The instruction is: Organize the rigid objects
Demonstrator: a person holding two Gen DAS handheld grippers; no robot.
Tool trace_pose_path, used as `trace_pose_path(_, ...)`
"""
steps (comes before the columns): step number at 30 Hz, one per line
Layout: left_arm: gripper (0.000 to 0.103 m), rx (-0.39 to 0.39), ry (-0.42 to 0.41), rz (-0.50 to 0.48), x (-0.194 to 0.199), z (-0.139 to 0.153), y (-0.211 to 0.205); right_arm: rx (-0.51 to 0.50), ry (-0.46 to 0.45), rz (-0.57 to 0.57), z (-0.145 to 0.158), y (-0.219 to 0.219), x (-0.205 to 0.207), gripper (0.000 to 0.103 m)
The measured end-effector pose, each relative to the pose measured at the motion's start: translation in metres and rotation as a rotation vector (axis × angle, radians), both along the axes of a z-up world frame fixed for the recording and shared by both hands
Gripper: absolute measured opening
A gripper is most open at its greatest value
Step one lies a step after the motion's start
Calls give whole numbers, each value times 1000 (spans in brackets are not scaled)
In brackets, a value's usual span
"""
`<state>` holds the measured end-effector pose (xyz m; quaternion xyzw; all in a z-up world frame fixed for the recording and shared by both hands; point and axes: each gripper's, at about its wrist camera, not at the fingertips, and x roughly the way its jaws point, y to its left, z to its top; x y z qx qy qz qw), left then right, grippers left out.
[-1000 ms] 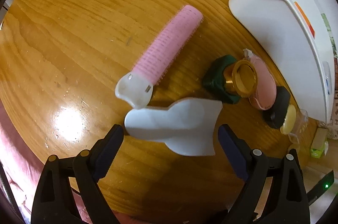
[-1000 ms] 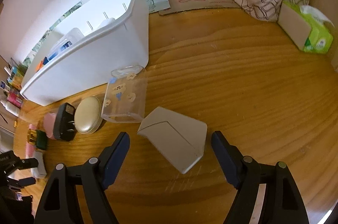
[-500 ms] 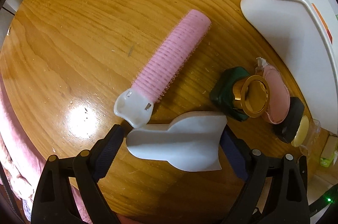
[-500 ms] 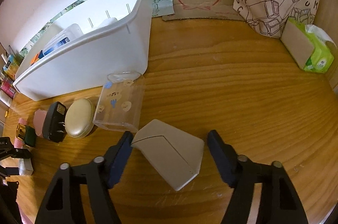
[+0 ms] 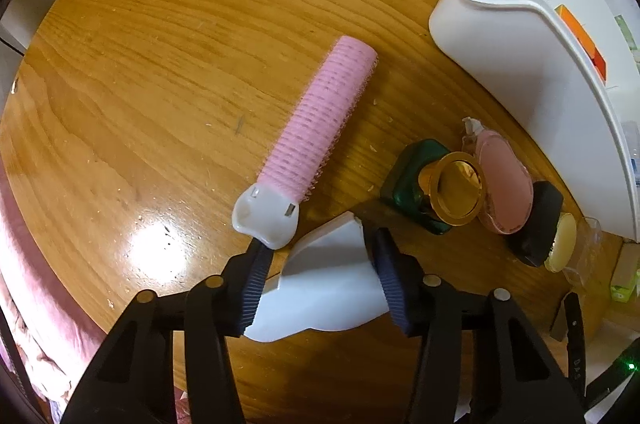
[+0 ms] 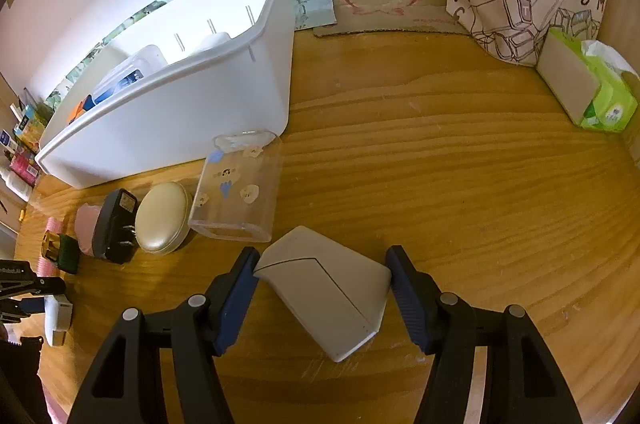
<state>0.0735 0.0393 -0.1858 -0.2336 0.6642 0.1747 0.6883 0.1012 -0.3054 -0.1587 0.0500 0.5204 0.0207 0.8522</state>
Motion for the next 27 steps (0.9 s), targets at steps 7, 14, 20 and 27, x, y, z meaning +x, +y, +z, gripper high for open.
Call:
trace_pose_path(7,55,-61,-29,-16,-11,-1,8,1,13,-6,4,1,-5,65)
trace_pose_path(14,48,-162,-59,7,-21,-3,26,-3,-11,31,22,5,-13,65)
trace_pose_path(20,48,-185,-102,17,-37,7,27,-16,-47,75,41,7,-21,65)
trace_pose_path(27,47,-181,-181,39,-59,32,29,-32,-97,133,63,8,-31,65)
